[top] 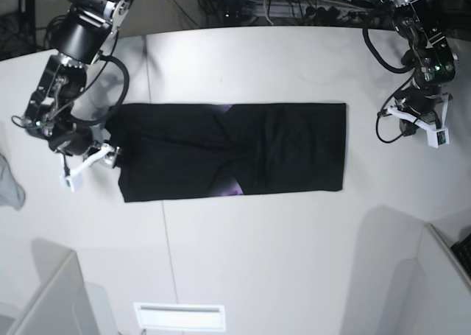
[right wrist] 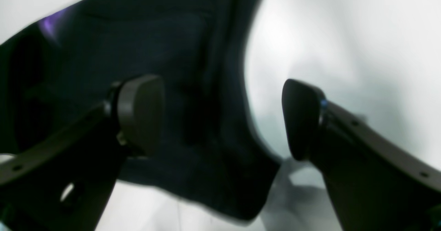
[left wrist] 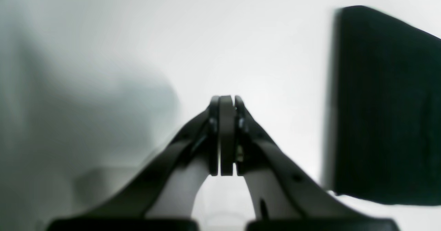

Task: Fold the T-shirt properly
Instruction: 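Release the strip and reposition both grippers to its two short ends, then grasp the strip end with the right gripper and fold it over toward the left gripper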

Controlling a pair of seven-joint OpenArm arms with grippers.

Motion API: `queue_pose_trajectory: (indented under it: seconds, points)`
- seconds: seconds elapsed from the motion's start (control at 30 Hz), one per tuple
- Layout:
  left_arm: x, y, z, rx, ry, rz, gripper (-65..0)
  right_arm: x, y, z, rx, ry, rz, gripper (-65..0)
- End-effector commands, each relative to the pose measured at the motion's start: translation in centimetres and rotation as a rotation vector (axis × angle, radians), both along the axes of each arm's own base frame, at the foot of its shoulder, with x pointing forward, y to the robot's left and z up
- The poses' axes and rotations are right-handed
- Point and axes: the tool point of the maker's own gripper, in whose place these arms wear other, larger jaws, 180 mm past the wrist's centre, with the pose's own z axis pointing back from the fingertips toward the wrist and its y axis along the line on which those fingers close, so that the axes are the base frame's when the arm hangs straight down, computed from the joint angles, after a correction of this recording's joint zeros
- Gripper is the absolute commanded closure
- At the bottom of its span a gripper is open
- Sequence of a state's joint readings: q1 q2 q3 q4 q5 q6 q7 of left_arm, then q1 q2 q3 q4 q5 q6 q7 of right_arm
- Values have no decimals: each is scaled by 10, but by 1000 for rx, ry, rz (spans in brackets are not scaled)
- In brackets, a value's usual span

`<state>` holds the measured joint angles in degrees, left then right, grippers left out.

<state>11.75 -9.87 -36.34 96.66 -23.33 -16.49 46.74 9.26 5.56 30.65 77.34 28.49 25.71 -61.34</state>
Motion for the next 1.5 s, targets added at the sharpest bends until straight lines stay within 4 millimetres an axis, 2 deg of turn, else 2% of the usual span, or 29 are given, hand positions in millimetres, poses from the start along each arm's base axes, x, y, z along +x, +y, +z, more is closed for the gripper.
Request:
queue_pose_trajectory:
  seconds: [0.0,0.13,0.3,0.37,0.57,0.67,0.77,0.87,0.93,1.03,1.13,1.17,1.27,1.37,1.47]
  points:
    - [5,10,11,15,-40,13,0,17,-7,14,2,-49,-7,-501]
    - [2,16,3,11,-17,22,0,19,-5,5,23,-16,0,-501]
    - [11,10,0,-8,-19,13,0,14,2,-3,40,4,5,-501]
    - [18,11,-2,-21,-26,20,0,6,4,-9,43,24,8,-501]
    - [32,9,-3,-50,-40,27,0,-11,39,-25,38,71,116,-501]
    - [43,-14,-7,-57,-29,-43,0,-12,53,-29,60,73,129,-501]
    - [49,-32,-11,-63,-19,-97,0,-10,54,-29,66,62,114,-501]
    - [53,-42,-12,-68,-15,-123,0,-9,53,-29,63,59,114,-494]
    - [57,-50,-19,-85,-1,-138,0,-9,54,-29,63,59,115,-435]
    - [57,-55,-36,-113,32,-140,0,-7,54,-27,62,55,117,-251]
    - [64,-63,-36,-72,-7,-173,0,-7,53,-27,59,53,116,-41]
    - [66,-66,-38,-30,0,-200,0,-6,53,-26,58,52,116,0]
    - [63,-76,-51,58,55,-255,0,1,45,-20,40,35,115,0]
    - [65,-88,-54,45,54,-258,0,6,41,-13,17,13,120,0]
    - [67,-97,-54,32,47,-268,0,13,50,1,-61,-21,186,0]
